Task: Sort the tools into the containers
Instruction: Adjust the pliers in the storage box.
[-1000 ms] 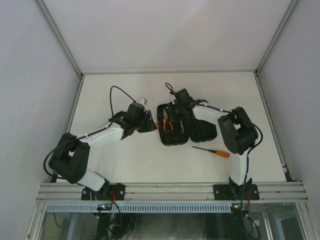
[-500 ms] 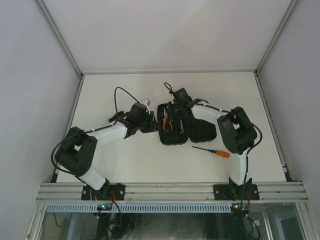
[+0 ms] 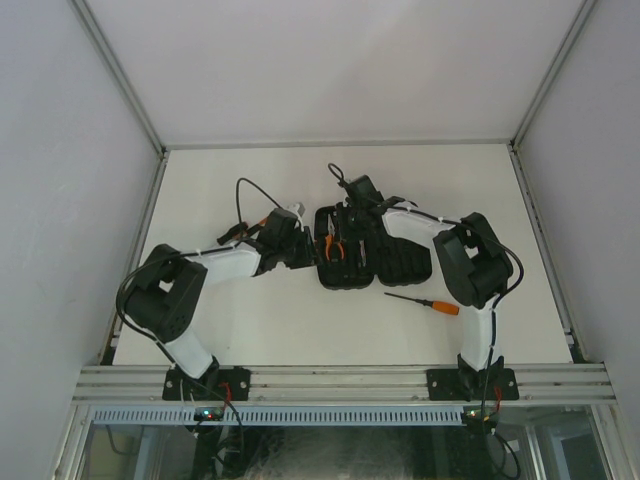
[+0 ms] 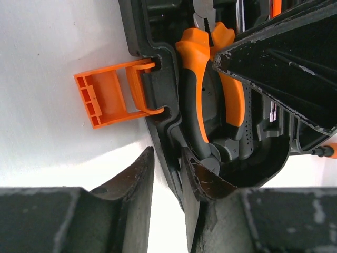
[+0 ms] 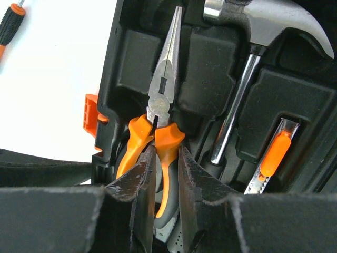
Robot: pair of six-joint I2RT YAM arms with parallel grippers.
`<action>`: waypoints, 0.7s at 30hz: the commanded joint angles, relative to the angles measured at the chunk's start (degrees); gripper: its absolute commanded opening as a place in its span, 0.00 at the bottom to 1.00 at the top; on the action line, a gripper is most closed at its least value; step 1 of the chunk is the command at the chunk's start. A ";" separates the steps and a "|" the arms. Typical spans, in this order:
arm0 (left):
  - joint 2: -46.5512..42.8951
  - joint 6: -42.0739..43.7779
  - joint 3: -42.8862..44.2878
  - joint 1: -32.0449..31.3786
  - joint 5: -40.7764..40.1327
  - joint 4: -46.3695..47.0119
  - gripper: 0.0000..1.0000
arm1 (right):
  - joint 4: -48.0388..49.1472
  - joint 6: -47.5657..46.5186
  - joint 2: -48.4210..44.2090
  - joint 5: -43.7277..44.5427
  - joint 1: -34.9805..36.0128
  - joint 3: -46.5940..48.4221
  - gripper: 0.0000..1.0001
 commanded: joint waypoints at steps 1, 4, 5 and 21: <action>0.89 -0.65 0.73 0.32 0.83 1.90 0.30 | 0.45 1.78 0.22 1.34 0.07 2.42 0.09; 1.49 -2.14 0.77 0.30 1.23 2.20 0.28 | 0.19 1.77 0.36 1.43 0.07 2.78 0.09; 1.59 -2.20 0.81 0.24 1.41 2.29 0.26 | 0.18 1.81 0.30 1.55 0.07 2.82 0.09; -0.43 -4.20 -3.49 -3.28 2.78 3.24 0.14 | -0.03 0.96 -0.41 1.87 0.22 3.45 0.09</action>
